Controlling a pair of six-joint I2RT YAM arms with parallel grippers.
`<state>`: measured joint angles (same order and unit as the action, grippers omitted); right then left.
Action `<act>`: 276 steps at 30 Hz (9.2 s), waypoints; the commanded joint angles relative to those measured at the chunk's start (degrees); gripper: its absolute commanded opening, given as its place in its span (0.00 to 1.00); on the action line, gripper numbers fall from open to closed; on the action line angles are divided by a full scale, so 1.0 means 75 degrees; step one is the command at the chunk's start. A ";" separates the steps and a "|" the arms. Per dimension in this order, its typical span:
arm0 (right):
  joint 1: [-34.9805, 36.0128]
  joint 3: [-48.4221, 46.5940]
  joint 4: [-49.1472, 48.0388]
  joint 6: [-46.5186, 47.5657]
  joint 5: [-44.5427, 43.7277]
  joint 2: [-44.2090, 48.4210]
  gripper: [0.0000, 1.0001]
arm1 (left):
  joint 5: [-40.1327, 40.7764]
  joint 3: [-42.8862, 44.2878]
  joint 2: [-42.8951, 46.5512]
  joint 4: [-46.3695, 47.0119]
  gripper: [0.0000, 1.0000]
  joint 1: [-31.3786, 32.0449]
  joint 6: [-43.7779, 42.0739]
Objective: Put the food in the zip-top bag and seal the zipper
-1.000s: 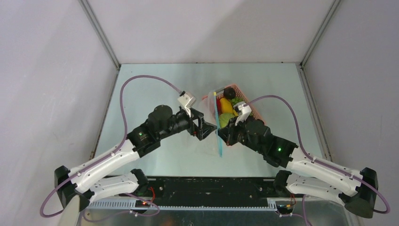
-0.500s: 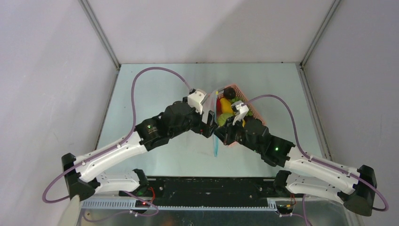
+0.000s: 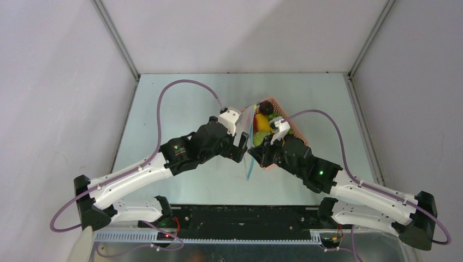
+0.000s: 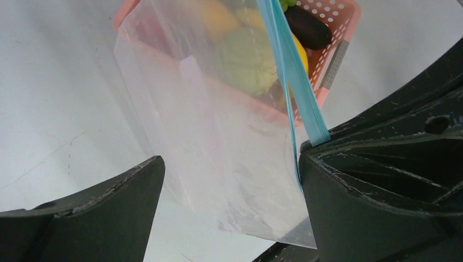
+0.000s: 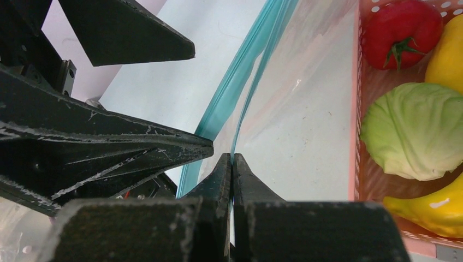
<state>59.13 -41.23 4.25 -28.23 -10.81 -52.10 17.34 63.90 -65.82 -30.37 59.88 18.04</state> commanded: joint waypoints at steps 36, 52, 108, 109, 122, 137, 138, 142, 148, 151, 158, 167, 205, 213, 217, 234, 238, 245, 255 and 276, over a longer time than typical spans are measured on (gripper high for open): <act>-0.0105 -0.0493 0.2558 -0.1558 -0.2940 0.0341 0.00 | 0.4536 0.1639 -0.0779 -0.2264 0.00 0.0137 0.0578; -0.0810 -0.0417 0.3266 -0.2091 -0.2935 0.0098 0.00 | 0.5048 0.1623 -0.0599 -0.2931 0.00 -0.0151 0.1126; -0.1313 -0.1803 -0.0117 0.0474 0.0090 -0.2001 0.00 | 0.4316 -0.0262 0.1107 -0.0538 0.00 0.0340 0.0476; -0.1279 -0.1803 -0.0195 0.0571 0.0250 -0.2035 0.04 | 0.4258 -0.0283 0.1133 -0.0518 0.00 0.0343 0.0471; -0.1164 -0.1841 -0.0767 0.0848 0.1584 -0.1791 0.98 | 0.4684 -0.0251 0.0857 -0.0835 0.00 0.0105 0.0855; -0.2574 -0.1370 0.2172 -0.0334 -0.0036 -0.1989 0.98 | 0.3716 -0.0409 0.0218 -0.0339 0.00 -0.0898 0.1256; -0.2602 -0.1370 0.2262 -0.0393 -0.0100 -0.2080 0.98 | 0.3661 -0.0416 0.0136 -0.0276 0.00 -0.0914 0.1259; -0.2677 -0.1384 0.2167 -0.0454 -0.0074 -0.2677 0.97 | 0.3212 -0.0375 -0.0079 -0.0187 0.00 -0.1048 0.1275; -0.2524 -0.1695 0.1943 -0.0653 -0.0571 -0.3730 0.95 | 0.2663 -0.0476 -0.0121 0.0082 0.00 -0.1122 0.1293; -0.2408 -0.1834 0.1893 -0.0721 -0.0965 -0.4305 0.94 | 0.2619 -0.0486 -0.0113 0.0071 0.00 -0.1131 0.1290; -0.2222 -0.1951 0.1888 -0.1188 -0.1480 -0.5077 0.79 | 0.2287 -0.0649 -0.0006 0.0246 0.00 -0.1129 0.1297; -0.1847 -0.1962 0.1915 -0.0930 -0.2129 -0.3949 0.46 | 0.2291 -0.0601 -0.0012 0.0206 0.00 -0.1130 0.1329; -0.0928 -0.1488 0.0598 -0.0536 0.1120 -0.1994 0.34 | 0.1518 -0.0153 -0.0200 -0.0145 0.00 -0.1151 0.1720; -0.0856 -0.2590 0.0720 -0.0900 0.0948 -0.3146 0.37 | 0.0770 -0.0211 -0.0189 0.0001 0.00 -0.1144 0.1784; -0.0837 -0.3100 0.0933 -0.1731 0.0555 -0.3648 0.40 | 0.0522 -0.0110 -0.0186 -0.0275 0.00 -0.1135 0.1856; -0.0971 -0.3125 0.1182 -0.2101 -0.0239 -0.3422 0.71 | 0.0171 0.0840 0.0155 -0.1267 0.00 -0.1130 0.1978; -0.0946 -0.3124 0.0941 -0.1763 0.0269 -0.3294 0.81 | 0.0661 0.1131 0.0041 -0.1589 0.00 -0.1139 0.1850; -0.0883 -0.3116 0.0660 -0.0991 0.0633 -0.2672 0.99 | 0.1249 0.1421 -0.0236 -0.1859 0.00 -0.1354 0.1757; -0.1390 -0.3121 0.0944 -0.0313 0.0855 -0.1997 1.00 | 0.1351 0.1115 -0.0155 -0.1766 0.00 -0.1701 0.1692; -0.3447 -0.2468 0.2989 -0.0772 -0.0980 -0.4039 0.85 | 0.2799 0.1169 0.0799 -0.2200 0.00 -0.2815 0.1612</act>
<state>35.51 -59.75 28.23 -32.99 -17.12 -78.04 33.39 71.79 -63.83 -48.36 40.03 31.46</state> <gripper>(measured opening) 0.881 0.007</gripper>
